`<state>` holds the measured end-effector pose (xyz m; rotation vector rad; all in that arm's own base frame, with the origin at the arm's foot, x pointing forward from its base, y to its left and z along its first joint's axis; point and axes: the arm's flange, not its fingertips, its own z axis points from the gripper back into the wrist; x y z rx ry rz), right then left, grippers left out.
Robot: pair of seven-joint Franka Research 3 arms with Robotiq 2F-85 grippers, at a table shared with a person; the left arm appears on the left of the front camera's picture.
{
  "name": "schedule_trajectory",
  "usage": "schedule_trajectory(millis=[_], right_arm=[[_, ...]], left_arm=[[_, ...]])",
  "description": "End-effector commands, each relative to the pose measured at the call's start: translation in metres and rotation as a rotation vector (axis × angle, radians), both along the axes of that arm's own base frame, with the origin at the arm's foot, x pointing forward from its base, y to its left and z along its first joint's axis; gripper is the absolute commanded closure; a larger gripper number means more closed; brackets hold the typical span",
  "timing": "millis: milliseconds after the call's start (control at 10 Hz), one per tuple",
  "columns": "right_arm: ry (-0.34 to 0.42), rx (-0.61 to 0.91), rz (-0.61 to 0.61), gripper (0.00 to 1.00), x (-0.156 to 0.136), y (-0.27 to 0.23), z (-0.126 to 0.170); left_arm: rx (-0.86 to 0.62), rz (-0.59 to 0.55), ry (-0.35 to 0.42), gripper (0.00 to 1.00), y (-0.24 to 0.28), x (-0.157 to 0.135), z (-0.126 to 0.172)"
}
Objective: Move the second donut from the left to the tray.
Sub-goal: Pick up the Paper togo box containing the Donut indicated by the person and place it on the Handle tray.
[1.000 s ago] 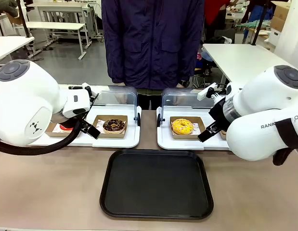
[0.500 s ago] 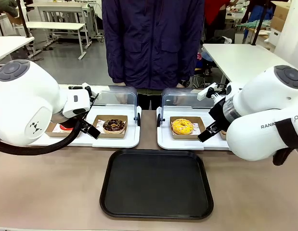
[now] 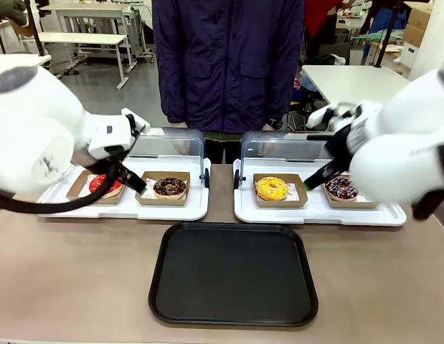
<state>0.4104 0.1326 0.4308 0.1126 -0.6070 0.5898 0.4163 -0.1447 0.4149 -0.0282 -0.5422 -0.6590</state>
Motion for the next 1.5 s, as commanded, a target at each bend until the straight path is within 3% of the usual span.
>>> schedule_trajectory(millis=[0,300,500,700,800,1100,1400], right_arm=[[0.015,0.134,0.039,0.0,0.011,-0.076,0.06],[-0.015,0.236,0.127,0.0,0.002,-0.182,0.088],[-0.05,0.317,0.191,0.0,-0.003,-0.241,0.081],[-0.15,0.397,0.285,0.0,-0.016,-0.281,0.066],[-0.17,0.402,0.308,0.0,-0.024,-0.29,0.063],[-0.203,0.423,0.397,0.0,-0.034,-0.297,0.061],[-0.234,0.466,0.389,0.0,-0.037,-0.296,0.061]], left_arm=[[-0.051,-0.089,0.051,0.0,0.036,0.014,0.043],[-0.156,-0.287,0.078,0.0,0.114,0.021,0.076],[-0.256,-0.418,0.031,0.0,0.173,0.015,0.085],[-0.393,-0.521,-0.048,0.0,0.237,0.014,0.079],[-0.427,-0.574,-0.085,0.0,0.258,0.014,0.076],[-0.517,-0.591,-0.181,0.0,0.302,0.017,0.063],[-0.487,-0.563,-0.199,0.0,0.316,0.012,0.06]])
